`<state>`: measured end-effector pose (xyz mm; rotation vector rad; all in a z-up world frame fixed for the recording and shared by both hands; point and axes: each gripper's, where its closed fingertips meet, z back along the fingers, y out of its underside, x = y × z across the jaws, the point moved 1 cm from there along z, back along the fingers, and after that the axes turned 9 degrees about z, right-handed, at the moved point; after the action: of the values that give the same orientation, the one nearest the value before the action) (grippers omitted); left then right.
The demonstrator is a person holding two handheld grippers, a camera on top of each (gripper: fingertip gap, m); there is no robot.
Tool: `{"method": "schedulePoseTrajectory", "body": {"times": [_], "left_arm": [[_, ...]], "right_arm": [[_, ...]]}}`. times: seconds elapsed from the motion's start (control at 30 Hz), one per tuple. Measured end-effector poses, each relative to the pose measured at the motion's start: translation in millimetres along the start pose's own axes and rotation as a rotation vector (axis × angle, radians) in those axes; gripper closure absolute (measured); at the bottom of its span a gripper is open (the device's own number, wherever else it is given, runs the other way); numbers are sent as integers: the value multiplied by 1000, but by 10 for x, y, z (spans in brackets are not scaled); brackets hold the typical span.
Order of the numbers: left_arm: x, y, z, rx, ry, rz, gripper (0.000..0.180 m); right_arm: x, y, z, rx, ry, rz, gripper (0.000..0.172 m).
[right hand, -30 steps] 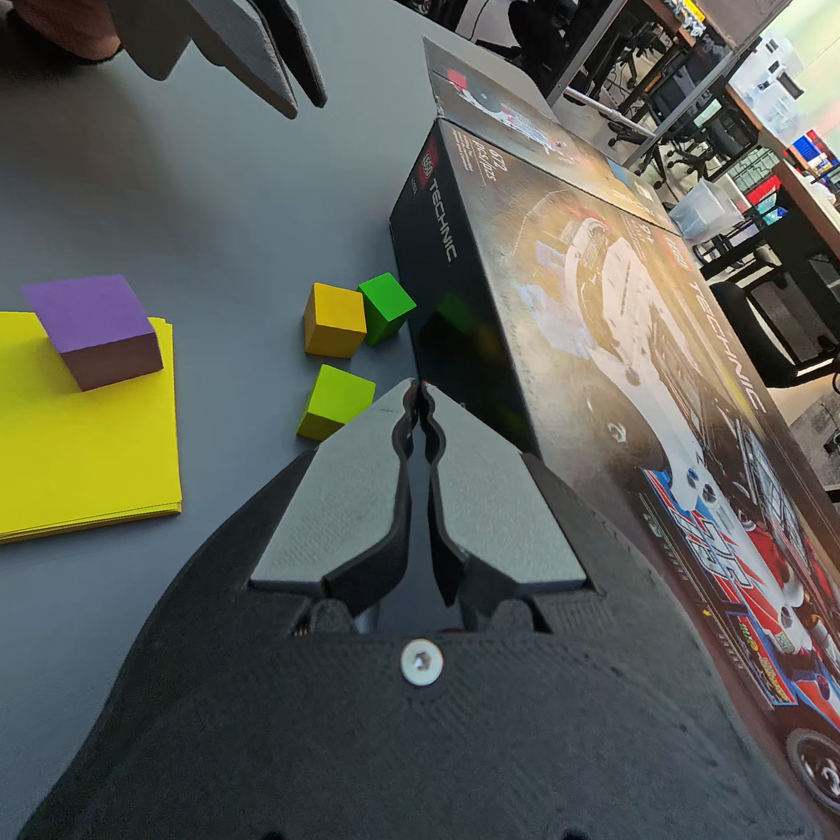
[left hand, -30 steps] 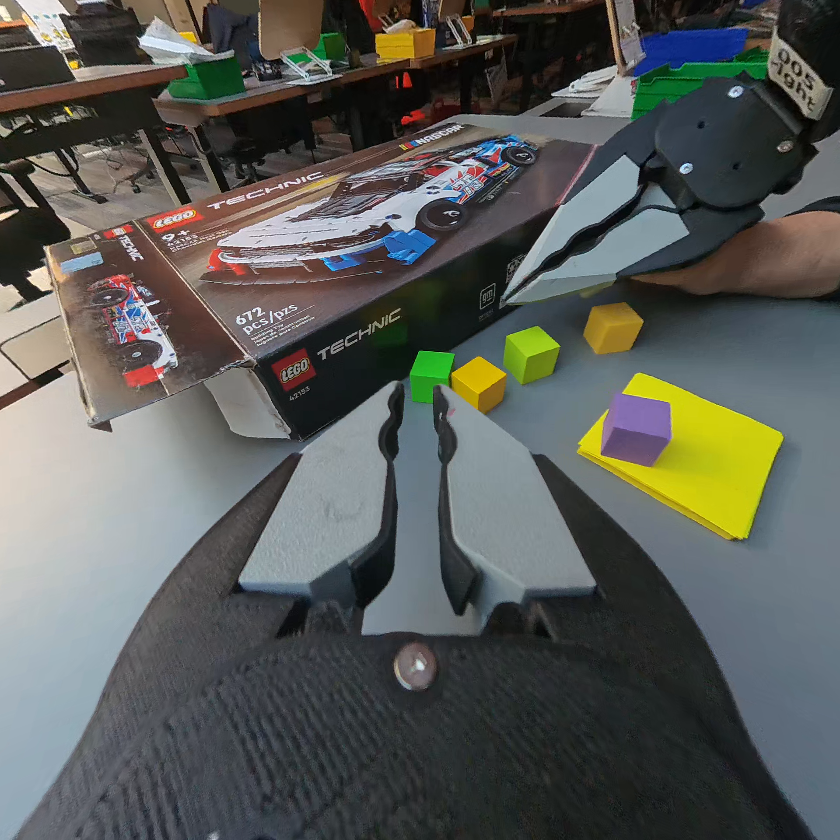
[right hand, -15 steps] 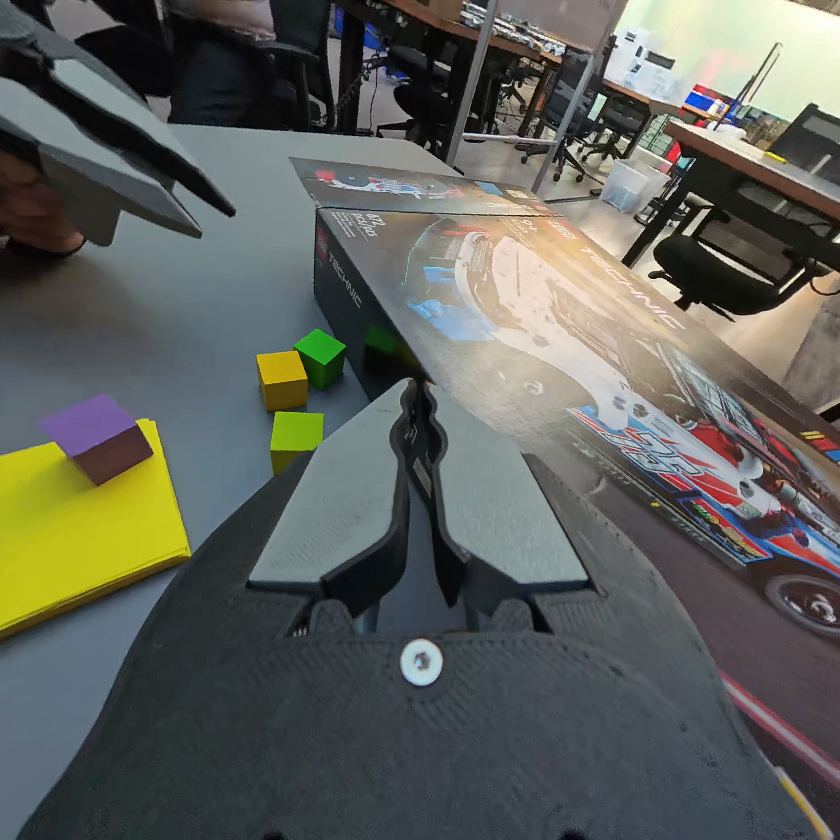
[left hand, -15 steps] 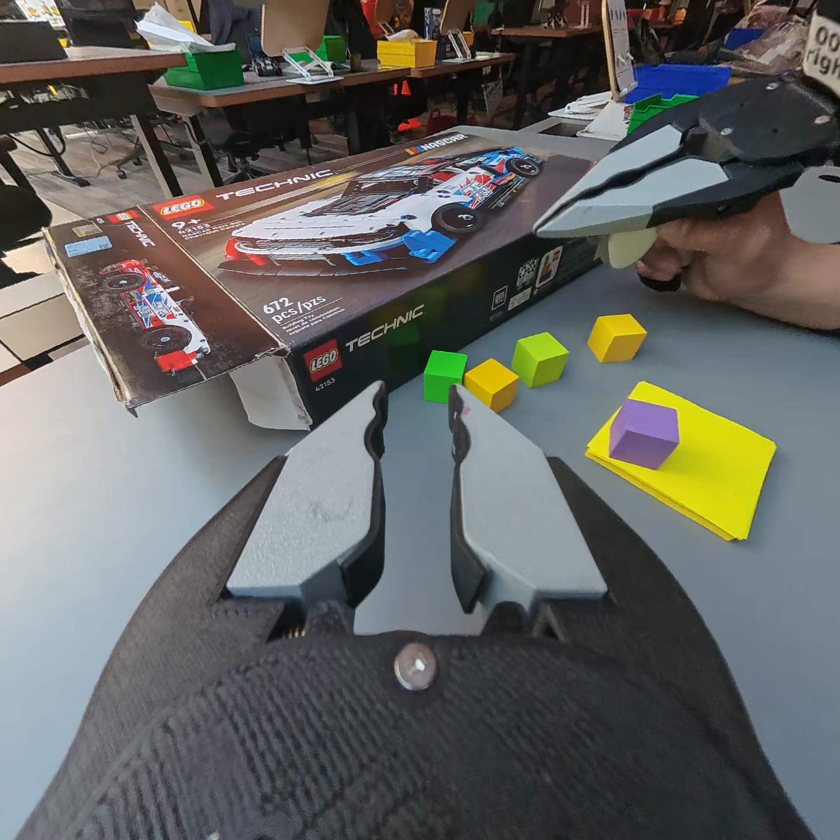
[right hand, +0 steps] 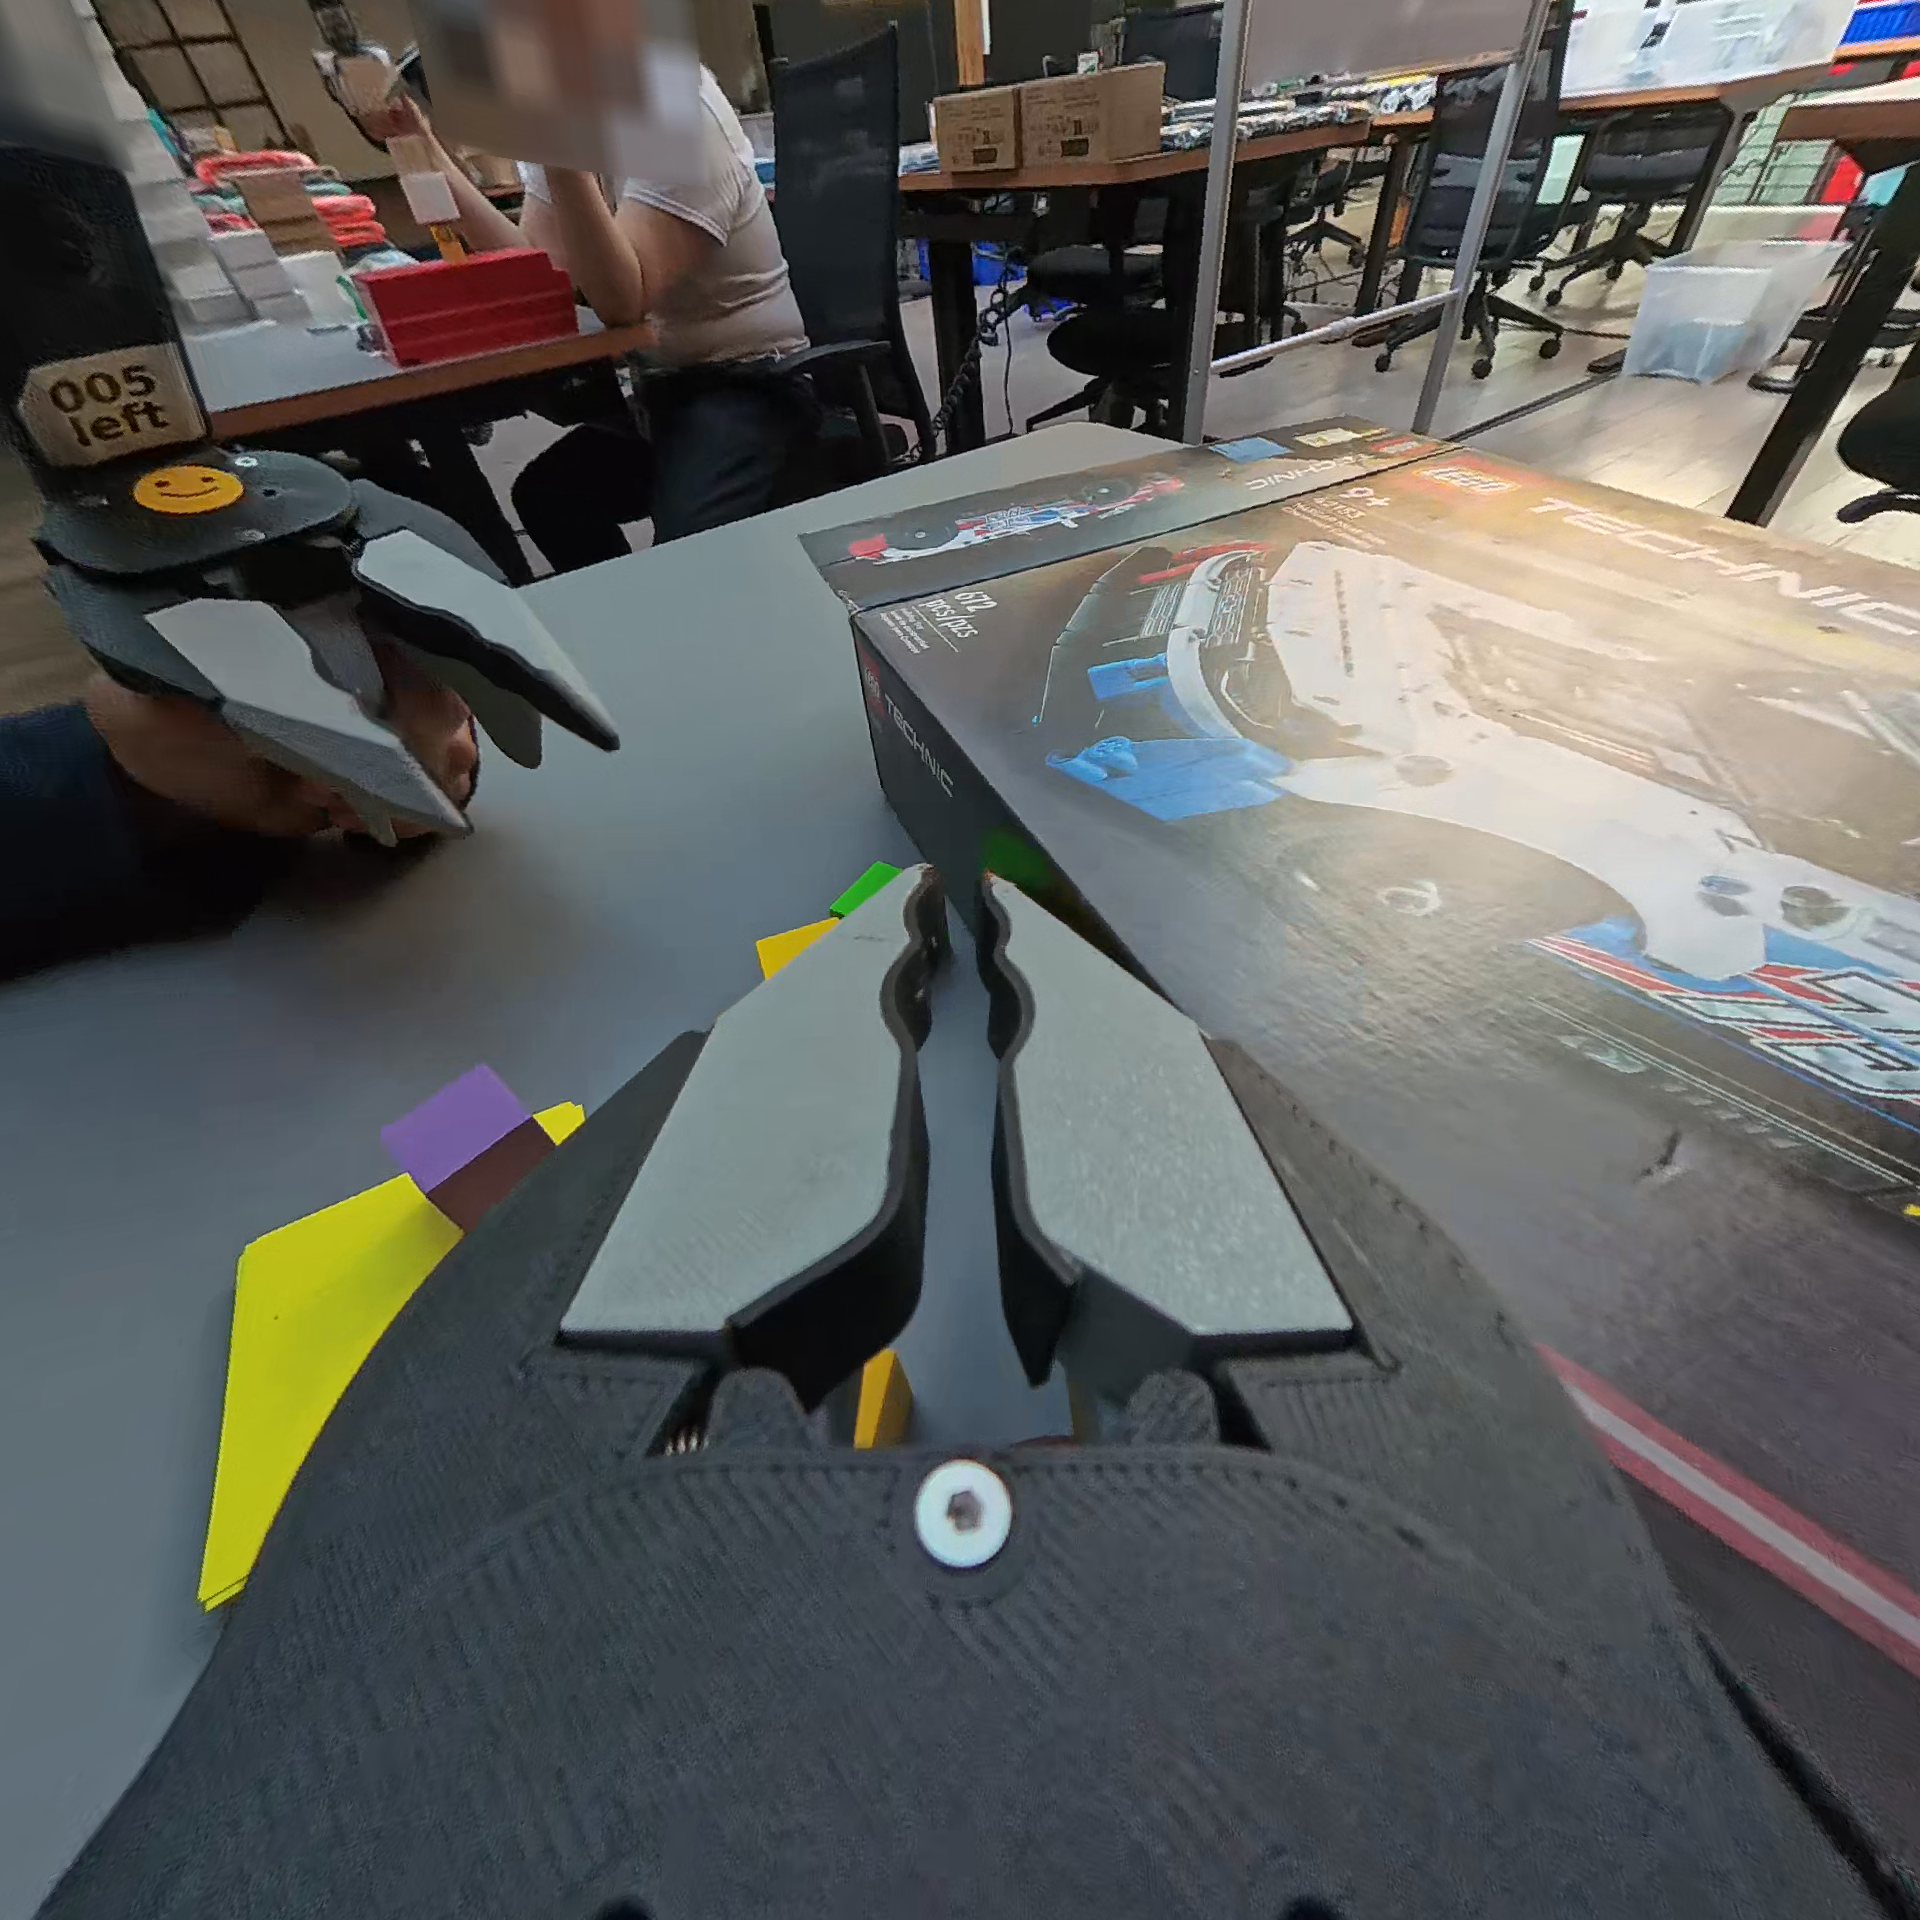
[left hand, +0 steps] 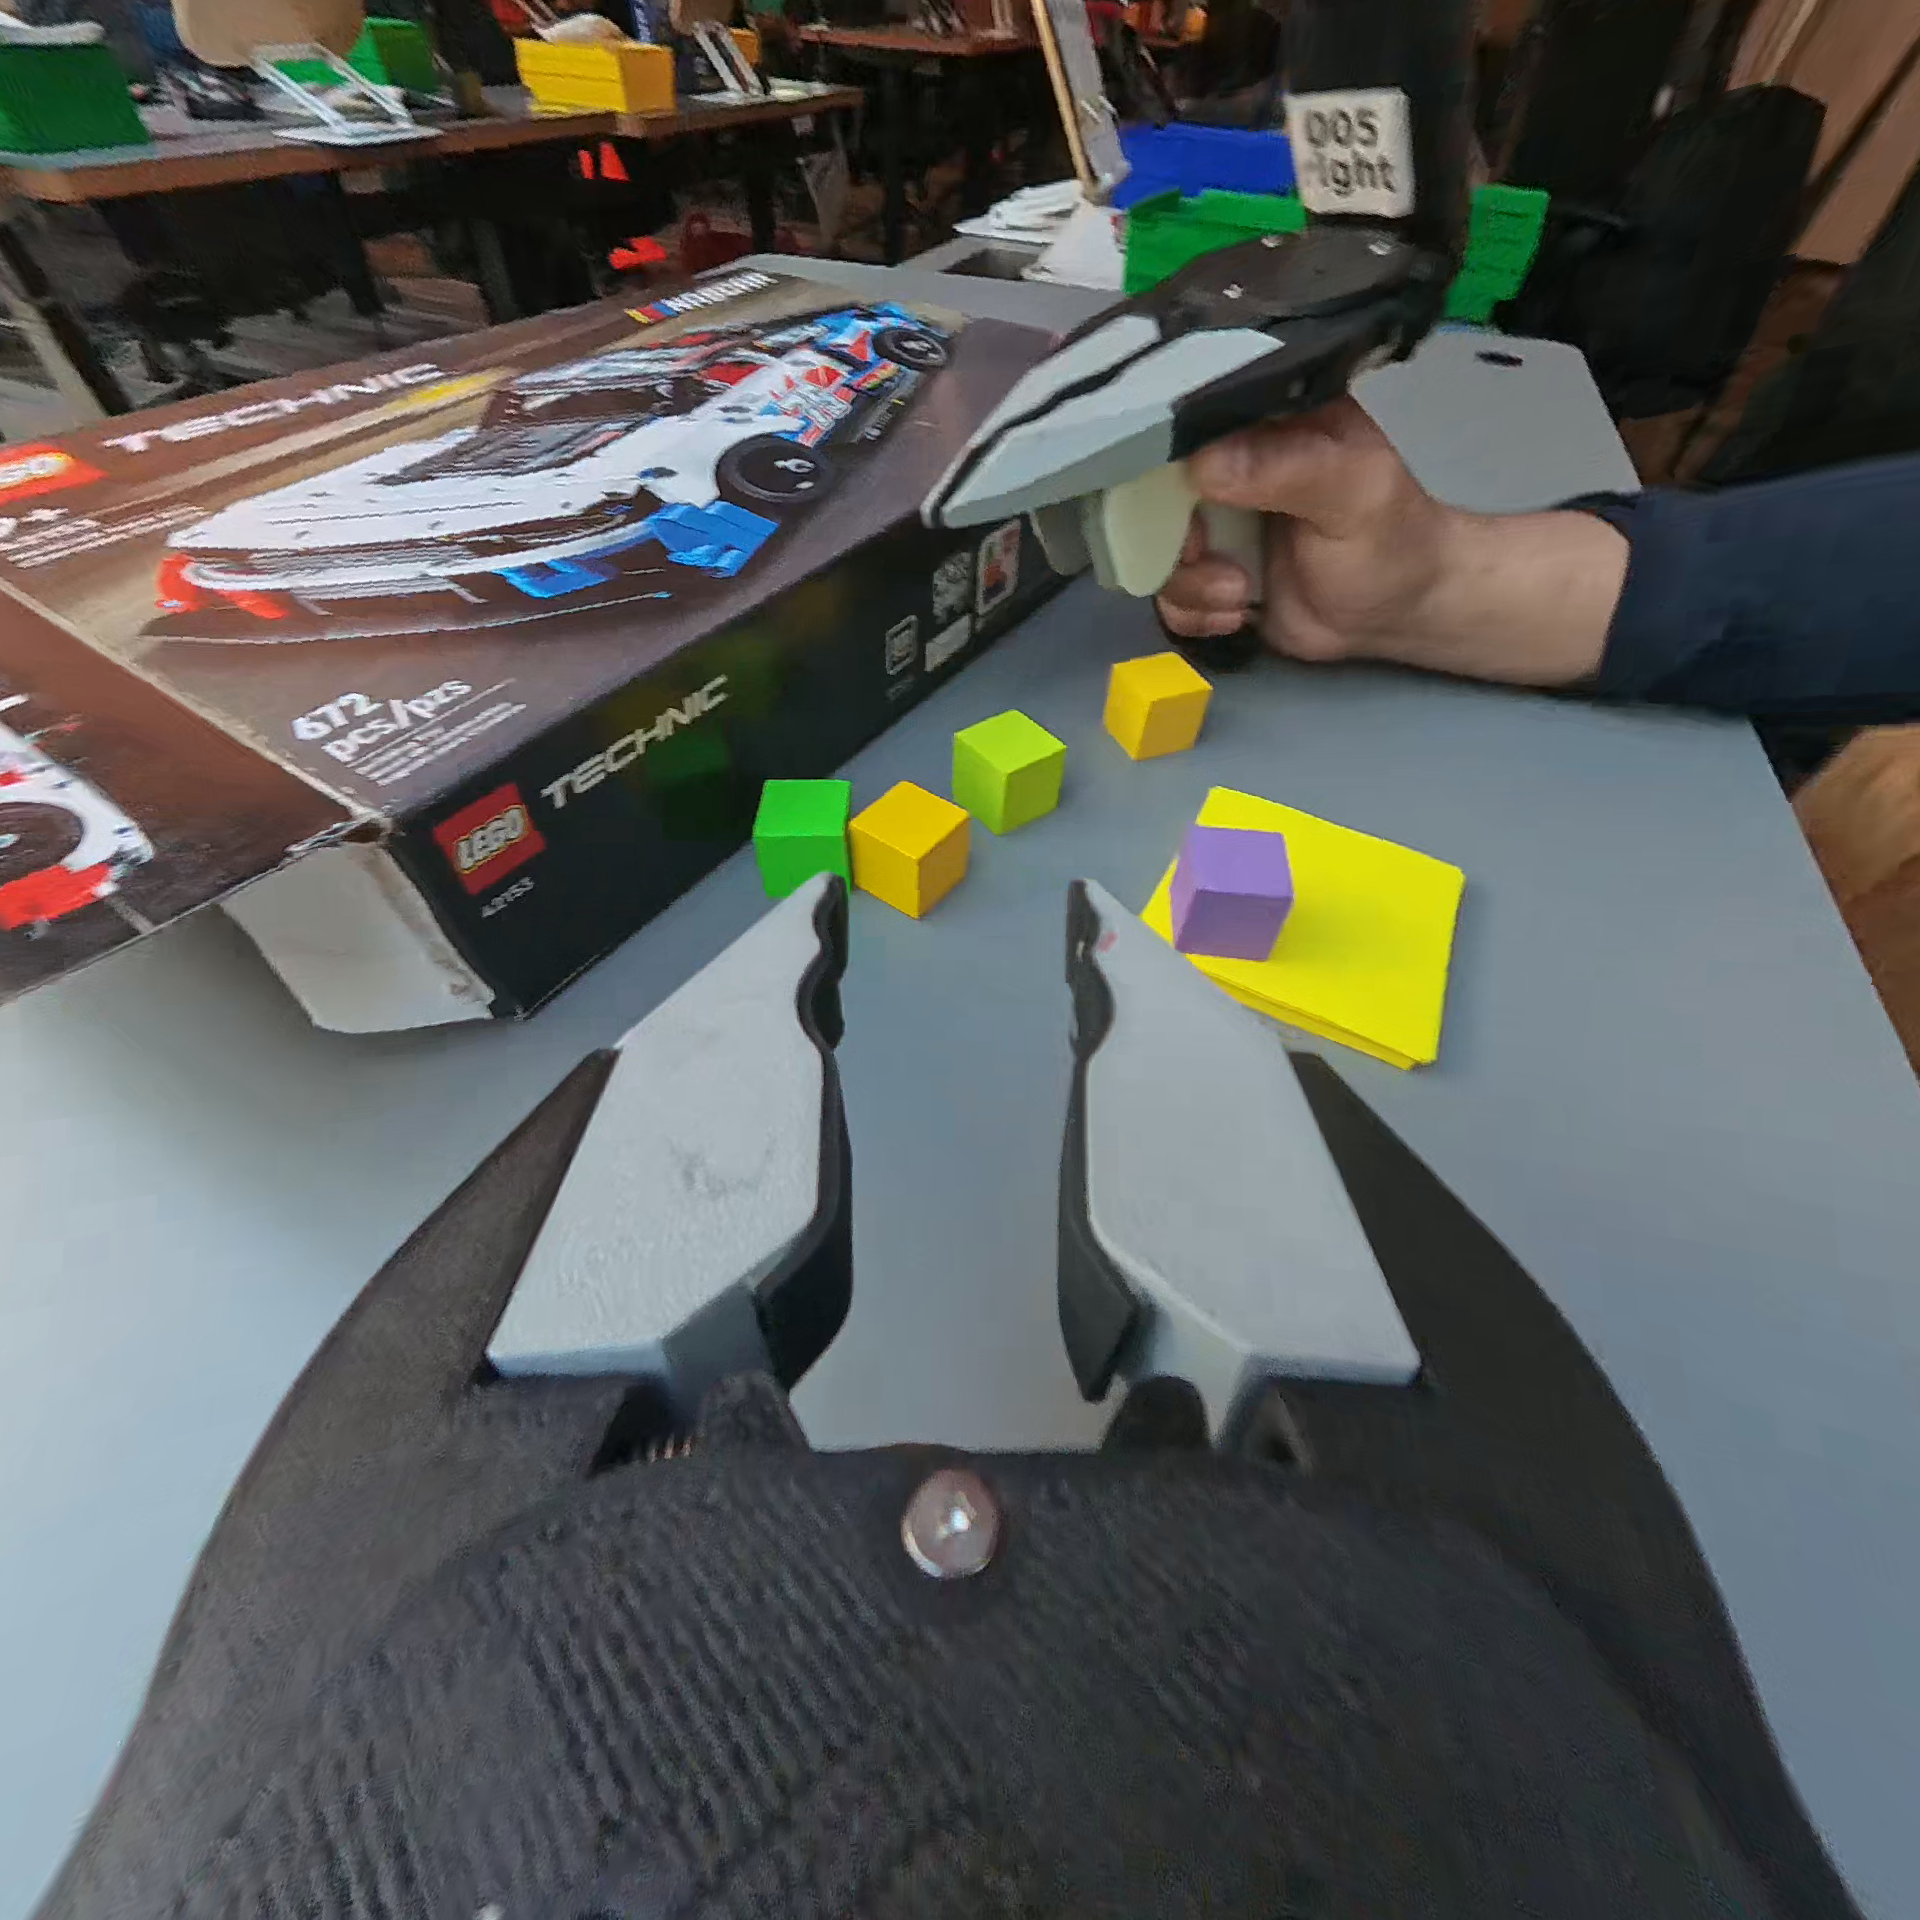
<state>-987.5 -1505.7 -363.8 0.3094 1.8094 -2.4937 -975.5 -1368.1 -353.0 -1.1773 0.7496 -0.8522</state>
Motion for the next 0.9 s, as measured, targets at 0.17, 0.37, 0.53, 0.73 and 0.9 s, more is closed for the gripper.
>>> {"method": "schedulePoseTrajectory", "body": {"times": [0.17,0.37,0.53,0.73,0.9], "left_arm": [[-287,203,-90,139,107,-112,128],[-468,263,-199,192,143,-47,131],[-672,308,-413,245,136,0,130],[-688,365,-550,299,87,-61,150],[-684,391,-576,322,83,-88,156]], "right_arm": [[70,9,-77,22,-76,19,160],[285,66,-132,71,-156,63,157],[317,84,-146,89,-135,122,160],[239,63,-105,82,-92,125,163],[168,38,-81,61,-66,92,166]]}}
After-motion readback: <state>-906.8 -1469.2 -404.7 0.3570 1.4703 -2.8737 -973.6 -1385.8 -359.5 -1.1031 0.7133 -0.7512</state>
